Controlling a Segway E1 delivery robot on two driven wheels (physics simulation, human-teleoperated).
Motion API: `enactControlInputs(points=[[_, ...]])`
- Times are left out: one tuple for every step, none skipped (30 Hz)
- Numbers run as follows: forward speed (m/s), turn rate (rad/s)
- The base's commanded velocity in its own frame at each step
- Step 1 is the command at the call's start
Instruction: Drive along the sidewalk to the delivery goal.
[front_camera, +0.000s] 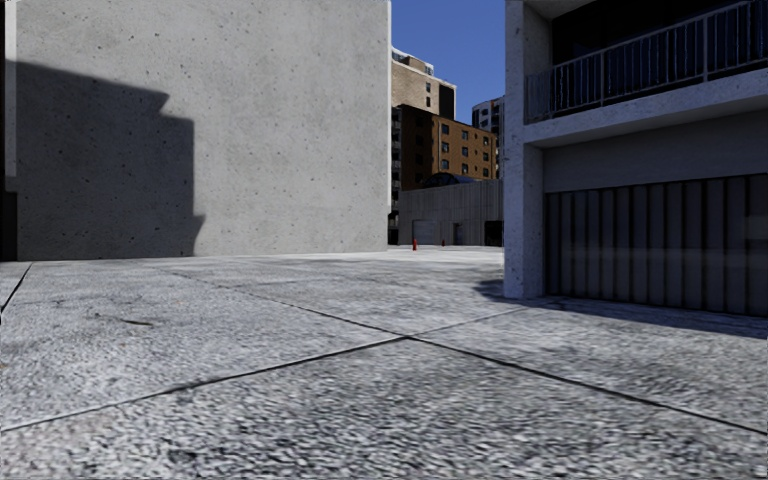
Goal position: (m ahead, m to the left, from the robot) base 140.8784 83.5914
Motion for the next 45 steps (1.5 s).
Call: enactControlInputs(points=[[2.0, 0.0], [2.0, 0.0], [2.0, 0.0], [2.0, 0.0], [2.0, 0.0], [2.0, 0.0], [2.0, 0.0], [2.0, 0.0], [2.0, 0.0], [2.0, 0.0], [2.0, 0.0], [2.0, 0.0], [2.0, 0.0], [2.0, 0.0], [2.0, 0.0], [2.0, 0.0], [2.0, 0.0], [2.0, 0.0], [2.0, 0.0], [2.0, 0.0], [2.0, 0.0], [2.0, 0.0], [2.0, 0.0], [2.0, 0.0], [2.0, 0.0], [2.0, 0.0], [2.0, 0.0], [2.0, 0.0], [2.0, 0.0], [2.0, 0.0], [2.0, 0.0], [2.0, 0.0], [2.0, 0.0], [2.0, 0.0], [2.0, 0.0], [2.0, 0.0], [2.0, 0.0], [2.0, 0.0], [2.0, 0.0], [2.0, 0.0], [2.0, 0.0], [2.0, 0.0], [2.0, 0.0], [2.0, 0.0], [2.0, 0.0]])
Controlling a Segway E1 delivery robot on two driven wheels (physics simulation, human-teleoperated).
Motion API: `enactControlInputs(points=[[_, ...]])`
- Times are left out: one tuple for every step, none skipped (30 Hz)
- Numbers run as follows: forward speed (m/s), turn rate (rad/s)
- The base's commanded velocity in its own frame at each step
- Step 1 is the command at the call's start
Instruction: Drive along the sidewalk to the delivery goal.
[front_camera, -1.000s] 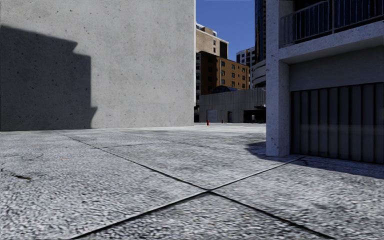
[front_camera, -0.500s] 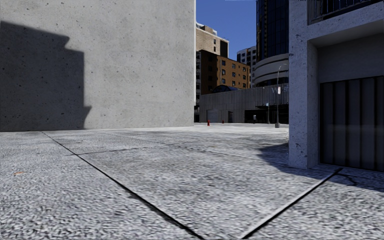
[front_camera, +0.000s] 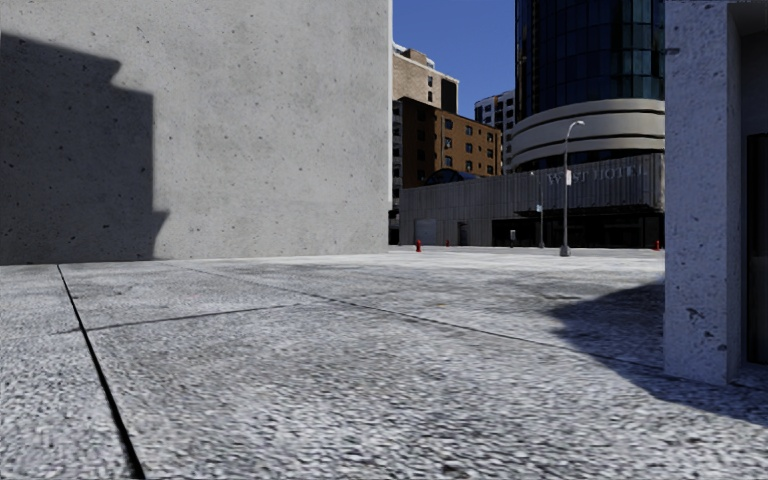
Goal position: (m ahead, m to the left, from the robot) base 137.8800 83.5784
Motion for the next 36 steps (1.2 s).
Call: enactControlInputs(points=[[2.0, 0.0], [2.0, 0.0], [2.0, 0.0], [2.0, 0.0], [2.0, 0.0], [2.0, 0.0], [2.0, 0.0], [2.0, 0.0], [2.0, 0.0], [2.0, 0.0], [2.0, 0.0], [2.0, 0.0], [2.0, 0.0], [2.0, 0.0], [2.0, 0.0], [2.0, 0.0], [2.0, 0.0], [2.0, 0.0], [2.0, 0.0], [2.0, 0.0], [2.0, 0.0], [2.0, 0.0], [2.0, 0.0], [2.0, 0.0], [2.0, 0.0], [2.0, 0.0], [2.0, 0.0], [2.0, 0.0], [2.0, 0.0], [2.0, 0.0], [2.0, 0.0], [2.0, 0.0], [2.0, 0.0], [2.0, 0.0], [2.0, 0.0], [2.0, 0.0]])
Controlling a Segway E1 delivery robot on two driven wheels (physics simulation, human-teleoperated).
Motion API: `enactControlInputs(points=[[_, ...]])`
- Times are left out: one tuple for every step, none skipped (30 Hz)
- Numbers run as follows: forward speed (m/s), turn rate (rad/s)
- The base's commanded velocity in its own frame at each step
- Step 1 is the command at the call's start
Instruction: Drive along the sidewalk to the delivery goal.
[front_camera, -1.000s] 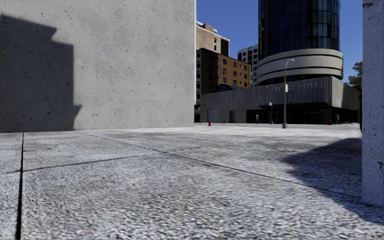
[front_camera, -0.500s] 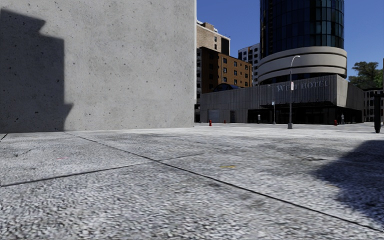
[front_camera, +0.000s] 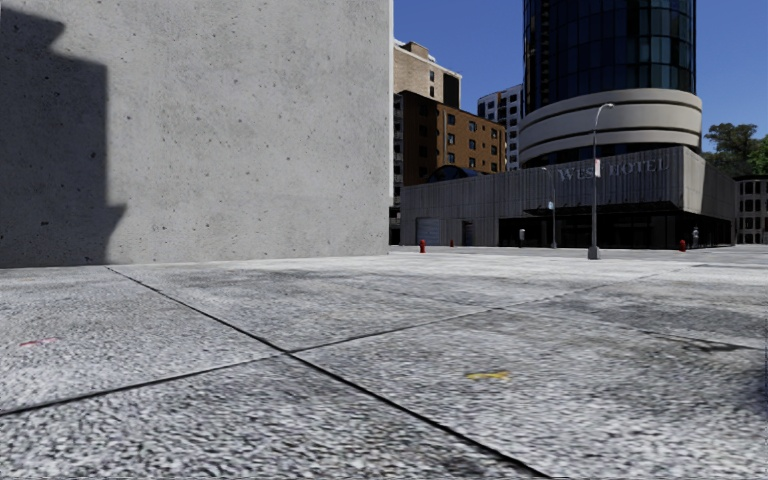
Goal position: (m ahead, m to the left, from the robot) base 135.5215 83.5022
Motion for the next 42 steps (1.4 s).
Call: enactControlInputs(points=[[2.0, 0.0], [2.0, 0.0], [2.0, 0.0], [2.0, 0.0], [2.0, 0.0], [2.0, 0.0], [2.0, 0.0], [2.0, 0.0], [2.0, 0.0], [2.0, 0.0], [2.0, 0.0], [2.0, 0.0], [2.0, 0.0], [2.0, 0.0], [2.0, 0.0], [2.0, 0.0], [2.0, 0.0], [2.0, 0.0], [2.0, 0.0], [2.0, 0.0], [2.0, 0.0], [2.0, 0.0], [2.0, 0.0], [2.0, 0.0], [2.0, 0.0], [2.0, 0.0], [2.0, 0.0], [2.0, 0.0], [2.0, 0.0], [2.0, 0.0], [2.0, 0.0], [2.0, 0.0], [2.0, 0.0], [2.0, 0.0], [2.0, 0.0], [2.0, -0.02], [2.0, -0.02], [2.0, -0.11], [2.0, -0.17], [2.0, -0.18], [2.0, -0.18], [2.0, -0.18]])
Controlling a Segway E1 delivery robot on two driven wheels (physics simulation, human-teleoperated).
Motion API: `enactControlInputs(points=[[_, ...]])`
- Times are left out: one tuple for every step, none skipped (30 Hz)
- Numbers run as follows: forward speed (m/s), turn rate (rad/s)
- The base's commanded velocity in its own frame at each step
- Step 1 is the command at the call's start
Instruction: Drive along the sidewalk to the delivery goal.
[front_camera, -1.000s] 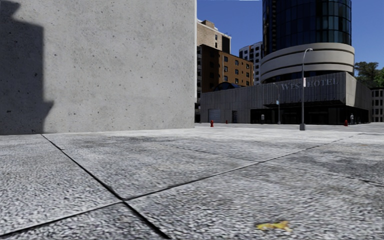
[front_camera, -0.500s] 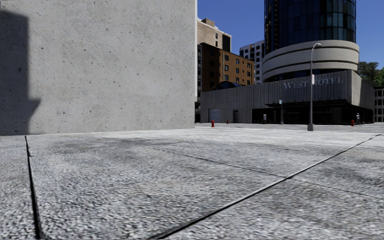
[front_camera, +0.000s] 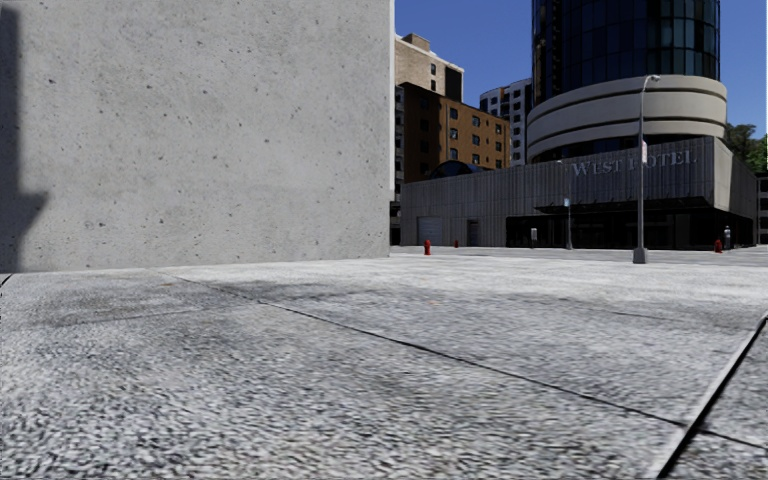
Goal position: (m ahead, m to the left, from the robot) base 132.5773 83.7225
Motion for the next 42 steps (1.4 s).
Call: enactControlInputs(points=[[2.0, -0.18], [2.0, -0.18], [2.0, -0.18], [2.0, -0.18], [2.0, -0.18], [2.0, -0.18], [2.0, -0.18], [2.0, -0.18], [2.0, -0.18], [2.0, -0.18], [2.0, -0.18], [2.0, -0.18], [2.0, -0.18], [2.0, -0.18], [2.0, -0.18], [2.0, -0.18], [2.0, -0.18], [2.0, -0.18], [2.0, -0.18], [2.0, -0.18], [2.0, -0.18], [2.0, -0.18], [2.0, -0.18], [2.0, -0.18], [2.0, -0.18], [2.0, -0.18], [2.0, -0.18], [2.0, -0.18], [2.0, -0.18], [2.0, -0.18], [2.0, -0.18], [2.0, -0.18], [2.0, -0.18], [2.0, -0.18], [2.0, -0.18], [2.0, -0.18], [2.0, -0.18], [2.0, -0.18], [2.0, -0.18], [2.0, -0.19], [2.0, -0.19], [2.0, -0.19]])
